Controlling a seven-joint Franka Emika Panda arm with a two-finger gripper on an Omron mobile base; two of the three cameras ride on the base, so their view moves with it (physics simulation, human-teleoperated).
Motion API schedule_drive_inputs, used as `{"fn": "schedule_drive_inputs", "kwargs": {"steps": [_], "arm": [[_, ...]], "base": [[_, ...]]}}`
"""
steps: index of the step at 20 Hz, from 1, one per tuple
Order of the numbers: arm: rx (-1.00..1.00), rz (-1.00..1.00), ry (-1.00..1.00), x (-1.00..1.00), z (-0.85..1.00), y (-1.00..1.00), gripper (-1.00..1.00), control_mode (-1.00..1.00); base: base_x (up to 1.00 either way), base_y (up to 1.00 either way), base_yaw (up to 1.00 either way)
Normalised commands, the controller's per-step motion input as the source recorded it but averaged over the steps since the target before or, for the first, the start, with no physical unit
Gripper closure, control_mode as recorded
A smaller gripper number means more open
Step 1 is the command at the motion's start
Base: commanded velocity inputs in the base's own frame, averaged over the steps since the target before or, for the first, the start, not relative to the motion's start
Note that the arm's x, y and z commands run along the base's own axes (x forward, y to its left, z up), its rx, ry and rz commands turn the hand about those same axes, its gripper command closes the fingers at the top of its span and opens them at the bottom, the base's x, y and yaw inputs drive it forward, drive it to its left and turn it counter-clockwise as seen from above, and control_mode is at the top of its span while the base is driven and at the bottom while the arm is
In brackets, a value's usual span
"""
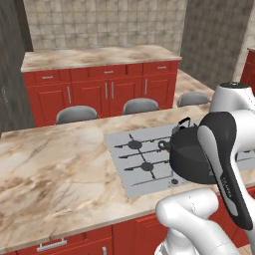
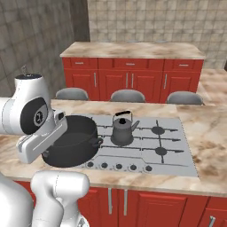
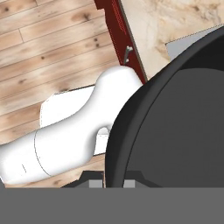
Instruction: Pick the kettle from the cabinet and place it on a stove burner. Then pick the pot from the counter and place it on another stove burner. Finally, turn both burners on.
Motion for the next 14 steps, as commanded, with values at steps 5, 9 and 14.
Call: {"fn": "schedule_drive_inputs", "kwargs": {"steps": [5,9,14], "arm": [[0.0,0.0,0.0,0.0,0.0,0.0,1.0,1.0],[0.0,0.0,0.0,0.0,0.0,0.0,1.0,1.0],[0.0,0.0,0.0,0.0,0.0,0.0,1.0,1.0]], "base": [[0.28,-0.29,0.0],[0.24,-0.34,0.0],[0.2,-0.36,0.0]]}}
